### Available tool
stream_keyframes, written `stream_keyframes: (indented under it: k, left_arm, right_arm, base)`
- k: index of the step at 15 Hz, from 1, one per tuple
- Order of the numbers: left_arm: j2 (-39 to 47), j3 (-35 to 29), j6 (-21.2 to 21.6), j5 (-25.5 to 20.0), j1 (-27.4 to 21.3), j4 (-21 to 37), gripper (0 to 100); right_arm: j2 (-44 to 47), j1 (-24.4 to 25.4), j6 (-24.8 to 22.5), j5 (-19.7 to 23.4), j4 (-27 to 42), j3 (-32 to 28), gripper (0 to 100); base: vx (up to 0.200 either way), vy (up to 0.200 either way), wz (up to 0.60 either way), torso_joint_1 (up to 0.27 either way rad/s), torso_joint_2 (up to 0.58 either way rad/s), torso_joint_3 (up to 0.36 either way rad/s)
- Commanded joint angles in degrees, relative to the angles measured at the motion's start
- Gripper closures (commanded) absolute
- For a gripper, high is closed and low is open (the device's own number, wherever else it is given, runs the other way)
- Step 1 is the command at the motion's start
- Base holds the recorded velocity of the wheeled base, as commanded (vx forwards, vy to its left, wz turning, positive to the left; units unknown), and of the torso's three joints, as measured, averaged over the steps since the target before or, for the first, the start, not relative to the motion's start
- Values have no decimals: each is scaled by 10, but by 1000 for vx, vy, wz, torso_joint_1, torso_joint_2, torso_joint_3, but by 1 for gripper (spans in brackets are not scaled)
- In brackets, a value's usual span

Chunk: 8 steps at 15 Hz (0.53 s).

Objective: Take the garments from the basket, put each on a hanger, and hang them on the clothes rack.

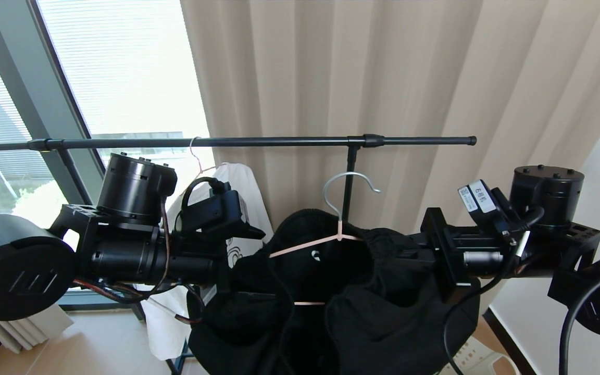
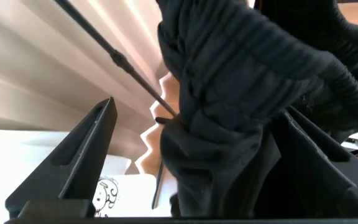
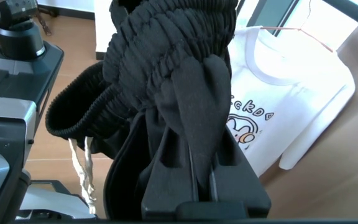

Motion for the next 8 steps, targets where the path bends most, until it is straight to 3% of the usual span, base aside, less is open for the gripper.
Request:
stream_keyframes:
  k: [1, 7, 8]
  left_arm:
    - [15, -3, 0, 0, -8, -2, 0]
    - [24, -12, -1, 0, -16, -3, 0]
    - [23, -11, 0, 0, -16, -3, 100]
  right_arm:
    - [-9, 2, -1, 1, -1, 5, 100]
    - [-16, 2, -1, 12, -1, 8, 100]
    - [-16, 5, -1, 12, -1, 8, 100]
  base:
    - [0, 0, 0, 0, 0, 0]
    - [0, 0, 0, 0, 0, 0]
    - [0, 0, 0, 0, 0, 0]
